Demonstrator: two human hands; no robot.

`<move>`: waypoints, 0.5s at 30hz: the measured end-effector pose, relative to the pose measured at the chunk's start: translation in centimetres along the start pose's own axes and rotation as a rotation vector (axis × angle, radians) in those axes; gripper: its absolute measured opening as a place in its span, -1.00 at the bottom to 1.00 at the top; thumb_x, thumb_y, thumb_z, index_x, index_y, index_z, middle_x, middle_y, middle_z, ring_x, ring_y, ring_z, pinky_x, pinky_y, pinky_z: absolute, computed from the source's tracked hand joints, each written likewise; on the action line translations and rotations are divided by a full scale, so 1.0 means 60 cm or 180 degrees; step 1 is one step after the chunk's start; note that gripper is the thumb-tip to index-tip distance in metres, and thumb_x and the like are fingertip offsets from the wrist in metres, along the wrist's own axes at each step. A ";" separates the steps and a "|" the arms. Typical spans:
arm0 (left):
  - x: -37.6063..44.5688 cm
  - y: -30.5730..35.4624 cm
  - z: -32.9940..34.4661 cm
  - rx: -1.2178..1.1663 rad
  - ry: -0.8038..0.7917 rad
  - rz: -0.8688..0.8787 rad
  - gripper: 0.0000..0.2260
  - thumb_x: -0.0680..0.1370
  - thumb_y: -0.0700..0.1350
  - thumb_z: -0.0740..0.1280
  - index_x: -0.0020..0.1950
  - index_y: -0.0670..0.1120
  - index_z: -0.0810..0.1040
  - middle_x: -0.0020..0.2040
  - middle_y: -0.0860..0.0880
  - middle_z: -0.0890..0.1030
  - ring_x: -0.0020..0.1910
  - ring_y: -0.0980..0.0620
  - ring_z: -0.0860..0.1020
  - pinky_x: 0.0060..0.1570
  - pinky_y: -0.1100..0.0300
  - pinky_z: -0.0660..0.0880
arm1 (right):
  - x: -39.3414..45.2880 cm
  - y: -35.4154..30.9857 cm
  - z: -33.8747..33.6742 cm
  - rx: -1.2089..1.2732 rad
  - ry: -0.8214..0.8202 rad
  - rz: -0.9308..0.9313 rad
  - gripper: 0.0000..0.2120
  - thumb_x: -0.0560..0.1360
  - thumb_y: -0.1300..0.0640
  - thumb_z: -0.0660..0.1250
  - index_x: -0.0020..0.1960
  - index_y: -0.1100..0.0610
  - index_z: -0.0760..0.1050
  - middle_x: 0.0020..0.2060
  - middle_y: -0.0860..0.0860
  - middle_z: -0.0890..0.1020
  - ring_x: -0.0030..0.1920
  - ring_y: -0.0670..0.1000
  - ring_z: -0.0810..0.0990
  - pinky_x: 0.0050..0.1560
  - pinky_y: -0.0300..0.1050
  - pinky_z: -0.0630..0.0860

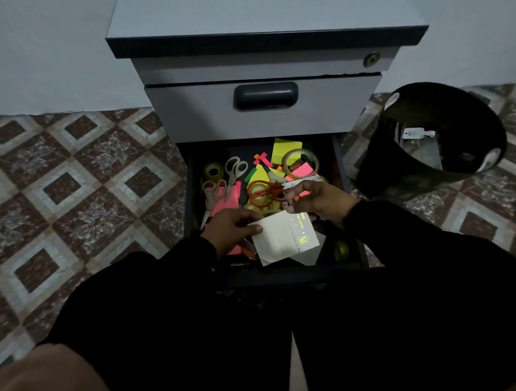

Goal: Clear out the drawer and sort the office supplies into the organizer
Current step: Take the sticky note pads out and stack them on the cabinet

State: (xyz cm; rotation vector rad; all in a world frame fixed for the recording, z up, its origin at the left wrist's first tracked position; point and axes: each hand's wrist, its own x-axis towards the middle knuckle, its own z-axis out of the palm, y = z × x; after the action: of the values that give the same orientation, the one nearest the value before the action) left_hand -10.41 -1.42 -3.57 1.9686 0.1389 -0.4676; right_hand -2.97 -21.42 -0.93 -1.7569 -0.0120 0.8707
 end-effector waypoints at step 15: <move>0.016 -0.007 -0.001 -0.2311 0.0587 -0.0902 -0.86 0.54 -0.31 0.29 0.08 -0.22 0.43 -0.10 -0.20 0.58 -0.18 -0.12 0.59 -0.26 0.20 0.62 | 0.012 0.031 0.057 0.1418 0.0530 -0.0171 -0.60 0.46 0.46 0.27 0.11 0.04 0.32 -0.06 0.15 0.55 -0.21 0.14 0.59 -0.30 -0.05 0.64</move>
State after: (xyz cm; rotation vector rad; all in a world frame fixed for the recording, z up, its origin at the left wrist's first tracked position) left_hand -9.66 -1.28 -4.29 1.2734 0.6213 -0.3473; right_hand -5.05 -19.01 -3.25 -1.3965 0.2272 0.6274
